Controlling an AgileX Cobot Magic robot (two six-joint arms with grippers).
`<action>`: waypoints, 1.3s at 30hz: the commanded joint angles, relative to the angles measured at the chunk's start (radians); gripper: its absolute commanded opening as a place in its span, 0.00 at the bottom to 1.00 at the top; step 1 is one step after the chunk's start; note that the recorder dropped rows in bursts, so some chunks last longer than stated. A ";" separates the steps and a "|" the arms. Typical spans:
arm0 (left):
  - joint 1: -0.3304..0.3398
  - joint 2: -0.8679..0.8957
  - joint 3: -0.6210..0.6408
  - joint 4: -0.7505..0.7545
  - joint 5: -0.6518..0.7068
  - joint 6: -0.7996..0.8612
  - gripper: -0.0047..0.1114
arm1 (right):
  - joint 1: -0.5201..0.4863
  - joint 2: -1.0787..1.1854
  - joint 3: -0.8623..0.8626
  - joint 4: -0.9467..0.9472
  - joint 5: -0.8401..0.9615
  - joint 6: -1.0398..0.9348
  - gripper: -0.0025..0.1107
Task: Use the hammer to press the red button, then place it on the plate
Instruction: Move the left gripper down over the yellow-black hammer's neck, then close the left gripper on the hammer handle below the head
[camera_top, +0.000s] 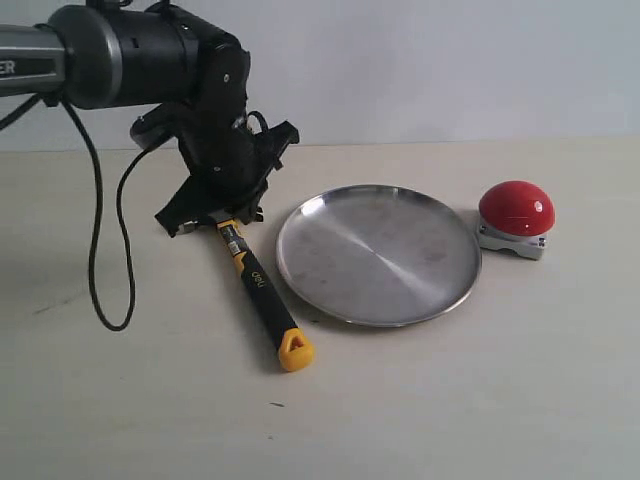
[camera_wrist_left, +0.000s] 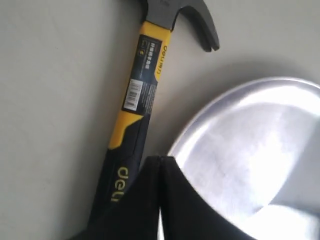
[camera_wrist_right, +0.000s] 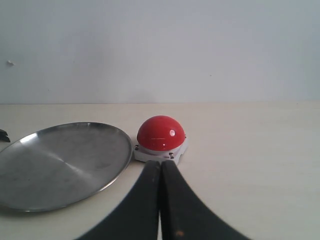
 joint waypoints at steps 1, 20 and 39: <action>0.030 0.084 -0.142 -0.030 0.099 0.040 0.04 | -0.005 -0.007 0.004 -0.008 -0.009 -0.006 0.02; 0.069 0.267 -0.342 -0.017 0.176 0.148 0.11 | -0.005 -0.007 0.004 -0.008 -0.009 -0.006 0.02; 0.109 0.302 -0.342 0.004 0.113 0.188 0.54 | -0.005 -0.007 0.004 -0.008 -0.009 -0.006 0.02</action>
